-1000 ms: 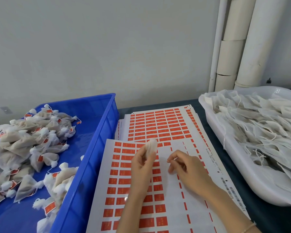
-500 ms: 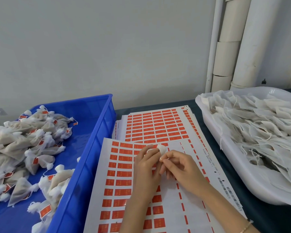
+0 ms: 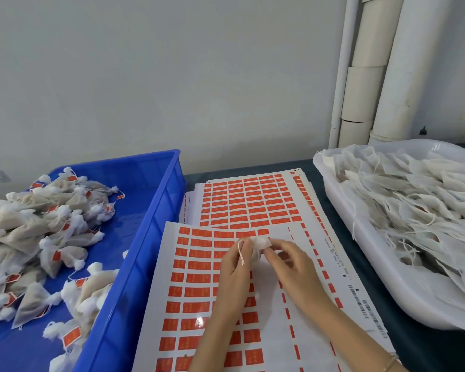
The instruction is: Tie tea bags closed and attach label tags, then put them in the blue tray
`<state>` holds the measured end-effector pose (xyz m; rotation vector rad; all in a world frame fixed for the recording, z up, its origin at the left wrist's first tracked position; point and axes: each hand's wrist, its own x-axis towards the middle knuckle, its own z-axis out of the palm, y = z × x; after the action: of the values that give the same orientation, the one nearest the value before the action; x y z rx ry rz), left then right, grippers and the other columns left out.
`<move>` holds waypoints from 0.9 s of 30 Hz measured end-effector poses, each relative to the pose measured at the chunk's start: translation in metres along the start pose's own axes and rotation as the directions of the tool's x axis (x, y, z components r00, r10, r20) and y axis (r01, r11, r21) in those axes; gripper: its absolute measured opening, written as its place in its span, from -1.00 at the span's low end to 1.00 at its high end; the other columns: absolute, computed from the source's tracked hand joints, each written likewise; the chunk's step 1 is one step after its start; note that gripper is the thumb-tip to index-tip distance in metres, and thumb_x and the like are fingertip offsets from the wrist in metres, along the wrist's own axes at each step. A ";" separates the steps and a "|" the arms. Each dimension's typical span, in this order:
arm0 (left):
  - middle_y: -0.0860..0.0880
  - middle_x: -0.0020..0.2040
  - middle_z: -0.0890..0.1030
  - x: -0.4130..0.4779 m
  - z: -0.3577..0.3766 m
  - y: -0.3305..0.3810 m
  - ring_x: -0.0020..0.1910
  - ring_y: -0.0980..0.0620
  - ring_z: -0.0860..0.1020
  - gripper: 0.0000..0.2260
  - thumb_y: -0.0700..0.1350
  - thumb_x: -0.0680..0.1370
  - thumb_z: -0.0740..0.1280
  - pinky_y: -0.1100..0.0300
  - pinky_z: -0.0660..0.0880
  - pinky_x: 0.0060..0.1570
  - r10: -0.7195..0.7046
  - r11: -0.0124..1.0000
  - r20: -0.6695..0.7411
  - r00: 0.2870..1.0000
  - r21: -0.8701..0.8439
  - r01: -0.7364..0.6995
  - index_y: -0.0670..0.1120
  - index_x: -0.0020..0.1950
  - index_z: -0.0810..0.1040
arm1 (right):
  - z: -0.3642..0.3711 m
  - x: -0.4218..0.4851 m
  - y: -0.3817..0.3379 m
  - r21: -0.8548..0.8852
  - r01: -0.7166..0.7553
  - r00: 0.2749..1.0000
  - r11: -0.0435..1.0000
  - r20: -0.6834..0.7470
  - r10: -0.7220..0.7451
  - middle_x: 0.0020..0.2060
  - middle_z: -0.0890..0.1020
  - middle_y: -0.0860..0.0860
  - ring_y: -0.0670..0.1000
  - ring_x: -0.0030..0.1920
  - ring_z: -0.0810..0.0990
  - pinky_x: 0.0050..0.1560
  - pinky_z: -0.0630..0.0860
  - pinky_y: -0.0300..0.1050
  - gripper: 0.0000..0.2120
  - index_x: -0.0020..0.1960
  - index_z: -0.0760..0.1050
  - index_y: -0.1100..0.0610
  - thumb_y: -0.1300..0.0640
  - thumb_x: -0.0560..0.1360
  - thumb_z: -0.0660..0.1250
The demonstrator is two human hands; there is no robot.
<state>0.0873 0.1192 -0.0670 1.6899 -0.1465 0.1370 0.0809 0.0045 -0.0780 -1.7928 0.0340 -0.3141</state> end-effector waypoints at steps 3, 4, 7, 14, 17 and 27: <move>0.42 -0.11 0.57 0.001 0.000 0.000 -0.03 0.44 0.50 -0.83 0.18 0.50 0.17 0.63 0.37 -0.21 -0.004 1.000 0.044 0.999 0.008 0.003 0.40 -0.10 0.55 | -0.002 0.004 0.000 0.049 -0.053 0.998 0.997 0.037 0.051 -0.11 0.59 -0.28 -0.14 -0.05 0.58 -0.15 0.46 -0.47 -0.92 -0.06 0.50 -0.20 -0.02 0.50 0.36; 0.38 -0.10 0.59 0.001 0.000 0.000 -0.03 0.40 0.52 -0.83 0.16 0.51 0.18 0.61 0.39 -0.19 0.010 1.000 0.052 0.999 0.000 -0.010 0.36 -0.09 0.56 | -0.004 0.006 -0.001 0.068 -0.067 0.997 0.995 0.032 0.065 -0.12 0.62 -0.26 -0.13 -0.06 0.60 -0.12 0.48 -0.43 -0.92 -0.06 0.52 -0.18 -0.02 0.48 0.38; 0.29 -0.11 0.62 0.001 0.001 -0.001 -0.03 0.31 0.56 -0.83 0.11 0.52 0.21 0.55 0.43 -0.15 0.040 0.999 0.044 0.998 -0.030 -0.039 0.17 -0.05 0.59 | -0.008 0.007 -0.002 0.151 -0.098 0.995 0.984 0.011 0.097 -0.25 0.65 -0.26 -0.19 -0.15 0.63 -0.26 0.50 -0.45 -0.90 -0.10 0.56 -0.13 0.05 0.45 0.44; 0.35 -0.14 0.60 0.005 0.000 -0.002 -0.06 0.36 0.54 -0.87 0.02 0.57 0.25 0.54 0.43 -0.19 0.003 0.998 0.051 0.999 -0.064 0.000 0.19 -0.06 0.59 | -0.010 0.005 -0.004 0.350 -0.156 0.985 0.924 -0.020 0.174 -0.22 0.69 -0.21 -0.19 -0.16 0.66 -0.30 0.51 -0.41 -0.85 -0.04 0.60 -0.08 0.13 0.44 0.45; 0.18 -0.14 0.63 0.007 -0.003 -0.005 -0.09 0.23 0.56 -0.83 0.03 0.57 0.24 0.48 0.47 -0.15 -0.009 0.996 0.051 0.999 -0.084 0.013 0.13 -0.09 0.63 | -0.010 0.004 -0.006 0.234 -0.051 0.993 0.971 -0.092 0.075 -0.22 0.68 -0.19 -0.22 -0.14 0.65 -0.28 0.51 -0.42 -0.78 -0.05 0.57 -0.14 0.14 0.42 0.48; 0.03 -0.15 0.67 0.011 -0.005 -0.006 -0.05 -0.03 0.62 -0.81 0.02 0.59 0.28 0.14 0.55 -0.04 -0.268 0.951 -0.036 0.963 -0.173 0.258 0.06 -0.13 0.65 | -0.004 -0.003 -0.003 -0.273 0.424 0.884 0.863 -0.083 -0.460 -0.16 0.59 -0.24 -0.23 -0.05 0.58 -0.04 0.43 -0.55 -0.84 -0.10 0.58 0.05 0.29 0.43 0.44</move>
<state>0.0994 0.1248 -0.0706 1.5209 0.1108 -0.0250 0.0764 0.0023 -0.0750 -2.0132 -0.2527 -0.8044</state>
